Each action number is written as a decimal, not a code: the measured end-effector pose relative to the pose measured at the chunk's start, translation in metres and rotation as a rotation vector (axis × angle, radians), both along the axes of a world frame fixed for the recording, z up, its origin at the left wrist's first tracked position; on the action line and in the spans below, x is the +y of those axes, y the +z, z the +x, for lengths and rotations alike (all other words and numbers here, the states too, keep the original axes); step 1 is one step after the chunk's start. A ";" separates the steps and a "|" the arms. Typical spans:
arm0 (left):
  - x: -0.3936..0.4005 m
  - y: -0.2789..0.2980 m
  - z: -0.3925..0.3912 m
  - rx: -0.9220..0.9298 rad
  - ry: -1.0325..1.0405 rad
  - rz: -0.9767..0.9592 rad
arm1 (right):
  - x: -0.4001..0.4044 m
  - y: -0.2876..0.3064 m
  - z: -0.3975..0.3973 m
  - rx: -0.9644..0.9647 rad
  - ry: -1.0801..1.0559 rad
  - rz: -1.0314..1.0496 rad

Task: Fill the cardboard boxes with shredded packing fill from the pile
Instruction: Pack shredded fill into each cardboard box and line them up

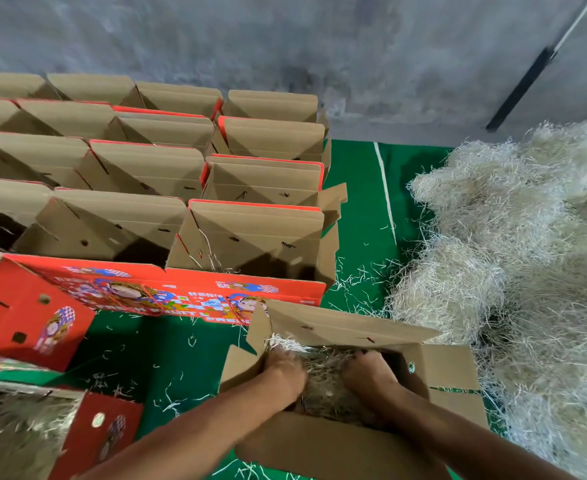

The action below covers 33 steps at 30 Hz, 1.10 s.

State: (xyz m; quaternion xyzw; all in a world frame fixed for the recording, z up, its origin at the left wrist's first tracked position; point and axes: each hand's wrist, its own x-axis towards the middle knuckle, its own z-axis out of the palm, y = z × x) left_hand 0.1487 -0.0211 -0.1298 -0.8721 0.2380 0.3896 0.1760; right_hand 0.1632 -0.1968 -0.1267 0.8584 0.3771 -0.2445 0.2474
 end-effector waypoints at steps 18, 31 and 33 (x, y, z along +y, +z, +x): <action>-0.013 0.009 -0.005 -0.136 -0.016 -0.137 | -0.010 0.022 0.000 0.128 -0.026 0.263; -0.014 0.026 -0.003 -0.142 0.153 -0.087 | -0.005 0.001 0.002 0.130 0.005 0.176; -0.018 0.031 -0.006 -0.197 0.071 0.088 | 0.007 0.003 -0.002 0.161 0.139 0.313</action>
